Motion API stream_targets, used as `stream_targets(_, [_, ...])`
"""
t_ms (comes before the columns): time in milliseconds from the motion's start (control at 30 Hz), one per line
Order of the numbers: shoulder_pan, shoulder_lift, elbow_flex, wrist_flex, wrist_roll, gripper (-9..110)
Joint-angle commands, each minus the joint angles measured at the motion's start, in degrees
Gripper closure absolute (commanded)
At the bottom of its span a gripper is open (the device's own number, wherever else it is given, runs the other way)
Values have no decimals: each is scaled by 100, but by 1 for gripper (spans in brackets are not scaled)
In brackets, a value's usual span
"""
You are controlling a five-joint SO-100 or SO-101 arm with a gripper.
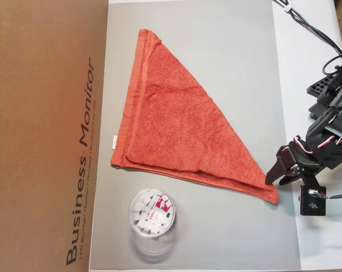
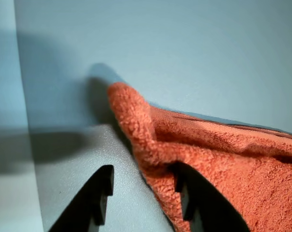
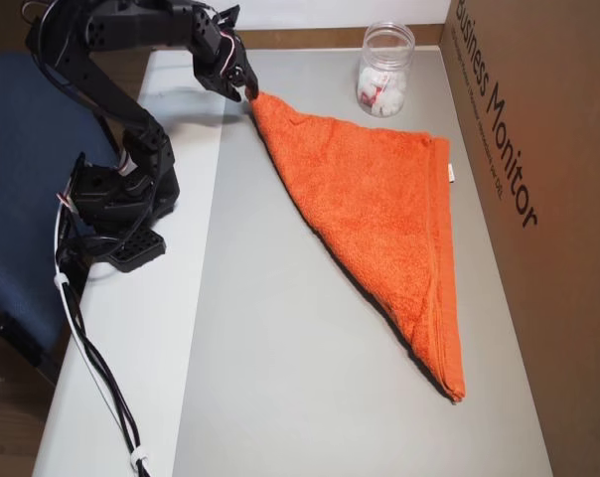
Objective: Fold the blanket.
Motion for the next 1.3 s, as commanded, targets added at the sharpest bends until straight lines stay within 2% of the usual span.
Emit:
stream_targets(0, [-9,-105,-308,-105,53,89])
stream_targets(267, [26,-510,-308,-158,70,89])
stream_targets(567, [62,-1134,-316,-1063,79,89])
stream_targets(967, [88,-1345,-308,-1063,88,90])
stream_targets(1133, [97,-1345,-308,-1063,88,101])
stream_targets(1267, [97,-1336,-308,-1063,88,102])
